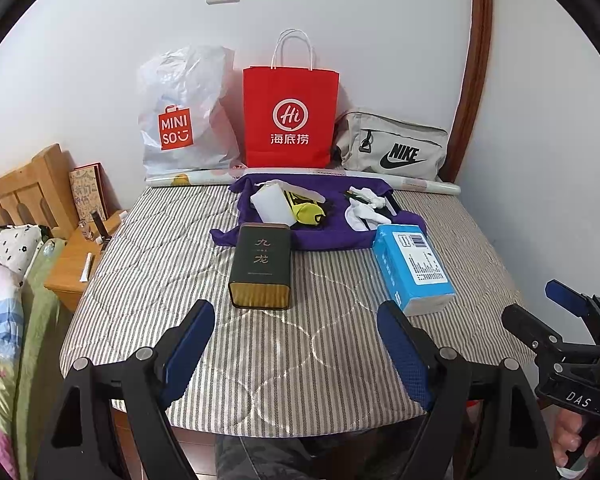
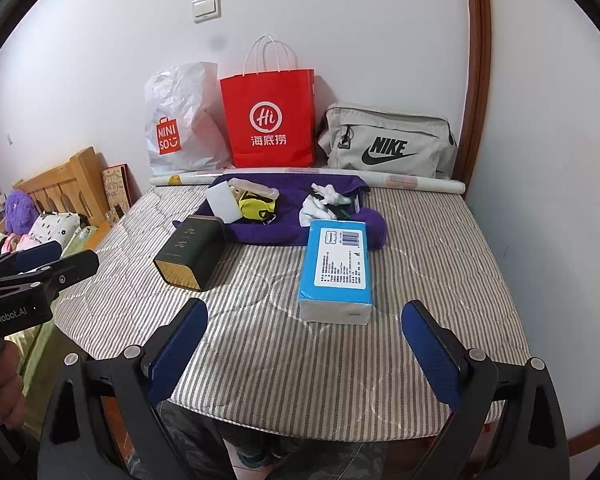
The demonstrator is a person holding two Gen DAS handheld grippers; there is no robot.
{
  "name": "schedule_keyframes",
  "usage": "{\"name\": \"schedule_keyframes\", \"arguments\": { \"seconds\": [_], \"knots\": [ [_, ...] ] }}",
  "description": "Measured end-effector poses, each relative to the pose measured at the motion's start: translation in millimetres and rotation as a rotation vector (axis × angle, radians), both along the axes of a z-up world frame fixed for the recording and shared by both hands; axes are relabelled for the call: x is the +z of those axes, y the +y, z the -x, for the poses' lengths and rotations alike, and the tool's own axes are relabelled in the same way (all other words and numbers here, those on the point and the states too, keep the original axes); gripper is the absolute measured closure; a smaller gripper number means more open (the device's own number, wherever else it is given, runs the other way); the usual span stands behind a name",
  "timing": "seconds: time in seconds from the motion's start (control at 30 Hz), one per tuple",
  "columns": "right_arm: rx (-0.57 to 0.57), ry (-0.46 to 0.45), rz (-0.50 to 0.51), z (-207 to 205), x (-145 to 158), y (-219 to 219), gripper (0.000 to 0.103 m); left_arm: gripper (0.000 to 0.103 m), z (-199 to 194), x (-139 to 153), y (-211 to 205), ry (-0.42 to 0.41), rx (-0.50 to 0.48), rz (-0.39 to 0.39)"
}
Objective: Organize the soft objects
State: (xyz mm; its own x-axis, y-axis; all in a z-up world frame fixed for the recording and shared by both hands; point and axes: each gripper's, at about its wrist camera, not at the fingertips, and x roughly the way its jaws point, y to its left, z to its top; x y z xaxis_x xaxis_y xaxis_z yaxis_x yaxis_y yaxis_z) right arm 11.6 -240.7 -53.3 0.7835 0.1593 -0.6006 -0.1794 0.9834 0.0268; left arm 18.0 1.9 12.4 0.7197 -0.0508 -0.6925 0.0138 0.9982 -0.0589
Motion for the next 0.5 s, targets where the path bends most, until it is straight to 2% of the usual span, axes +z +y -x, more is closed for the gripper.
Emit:
{"name": "schedule_keyframes", "arguments": {
  "seconds": [0.5],
  "knots": [
    [0.005,0.003,0.004,-3.2,-0.2,-0.8,0.006,0.021,-1.9,-1.9,-3.4,0.004,-0.011,0.007]
  ]
}}
